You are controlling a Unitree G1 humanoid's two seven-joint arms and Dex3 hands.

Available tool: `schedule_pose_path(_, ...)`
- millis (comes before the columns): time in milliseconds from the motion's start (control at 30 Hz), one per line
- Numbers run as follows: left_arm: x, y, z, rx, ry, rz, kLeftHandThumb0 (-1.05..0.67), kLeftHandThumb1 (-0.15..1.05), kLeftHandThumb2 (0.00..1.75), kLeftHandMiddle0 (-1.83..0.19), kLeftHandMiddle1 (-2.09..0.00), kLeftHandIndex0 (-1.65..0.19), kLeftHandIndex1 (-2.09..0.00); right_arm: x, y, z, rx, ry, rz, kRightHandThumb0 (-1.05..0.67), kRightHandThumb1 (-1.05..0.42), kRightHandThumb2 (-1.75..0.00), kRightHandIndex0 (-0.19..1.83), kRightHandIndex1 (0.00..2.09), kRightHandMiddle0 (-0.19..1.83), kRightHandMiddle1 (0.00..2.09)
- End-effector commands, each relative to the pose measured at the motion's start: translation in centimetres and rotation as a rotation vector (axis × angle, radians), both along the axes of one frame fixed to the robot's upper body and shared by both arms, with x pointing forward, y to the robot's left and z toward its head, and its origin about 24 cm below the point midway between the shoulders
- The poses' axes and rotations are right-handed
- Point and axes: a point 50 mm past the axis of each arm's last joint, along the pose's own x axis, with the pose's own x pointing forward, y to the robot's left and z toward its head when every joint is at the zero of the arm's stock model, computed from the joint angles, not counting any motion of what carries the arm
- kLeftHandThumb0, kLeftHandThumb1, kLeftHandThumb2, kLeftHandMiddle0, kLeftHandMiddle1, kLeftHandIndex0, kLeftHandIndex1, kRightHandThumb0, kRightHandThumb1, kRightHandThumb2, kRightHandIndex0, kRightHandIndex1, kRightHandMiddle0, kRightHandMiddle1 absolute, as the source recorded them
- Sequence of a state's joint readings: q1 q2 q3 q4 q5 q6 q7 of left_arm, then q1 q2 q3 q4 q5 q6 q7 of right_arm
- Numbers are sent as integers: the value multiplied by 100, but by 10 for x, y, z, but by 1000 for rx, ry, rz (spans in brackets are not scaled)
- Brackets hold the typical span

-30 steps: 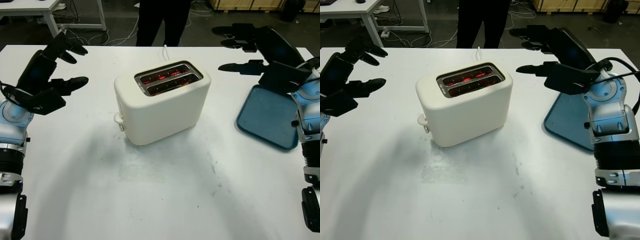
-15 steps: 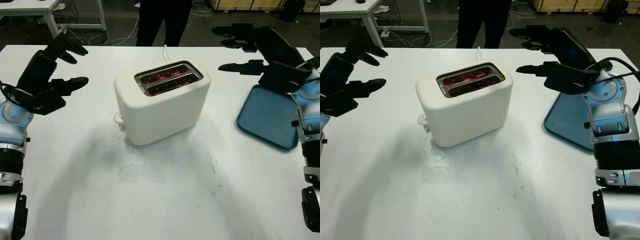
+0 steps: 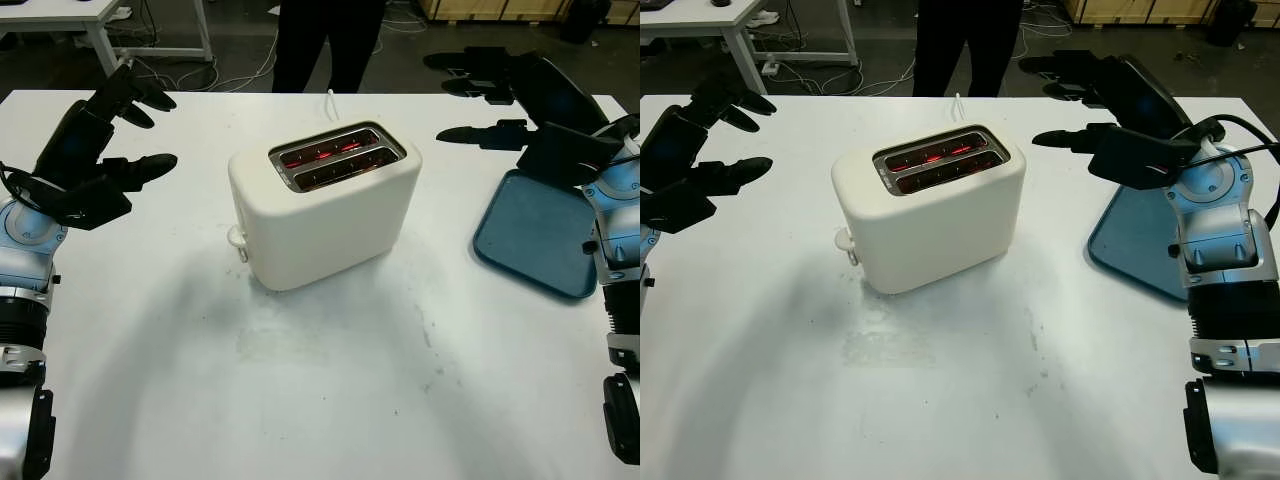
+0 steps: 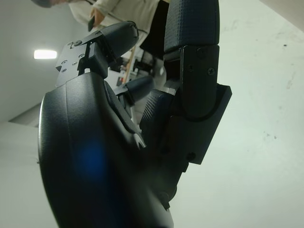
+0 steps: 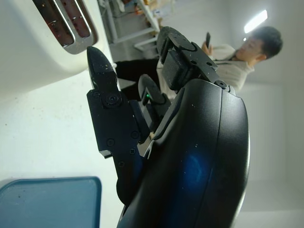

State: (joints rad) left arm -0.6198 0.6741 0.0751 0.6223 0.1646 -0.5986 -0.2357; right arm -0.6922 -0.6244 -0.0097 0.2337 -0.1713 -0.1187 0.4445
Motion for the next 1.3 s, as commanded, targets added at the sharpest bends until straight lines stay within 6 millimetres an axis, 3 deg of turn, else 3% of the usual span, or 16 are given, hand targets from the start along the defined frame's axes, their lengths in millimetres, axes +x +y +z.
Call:
schedule_pose_path(0, 0, 0, -1, -7, 3, -5, -105, 92, 45, 0, -155, 0, -136, 0, 2, 2, 14, -18, 11, -29, -83, 0, 55, 0, 52, 0)
schedule_pose_path(1267, -1, 0, -2, -17, 8, -4, -105, 92, 44, 0, -153, 0, -134, 0, 2, 1, 18, -10, 10, -34, -84, 0, 54, 0, 51, 0)
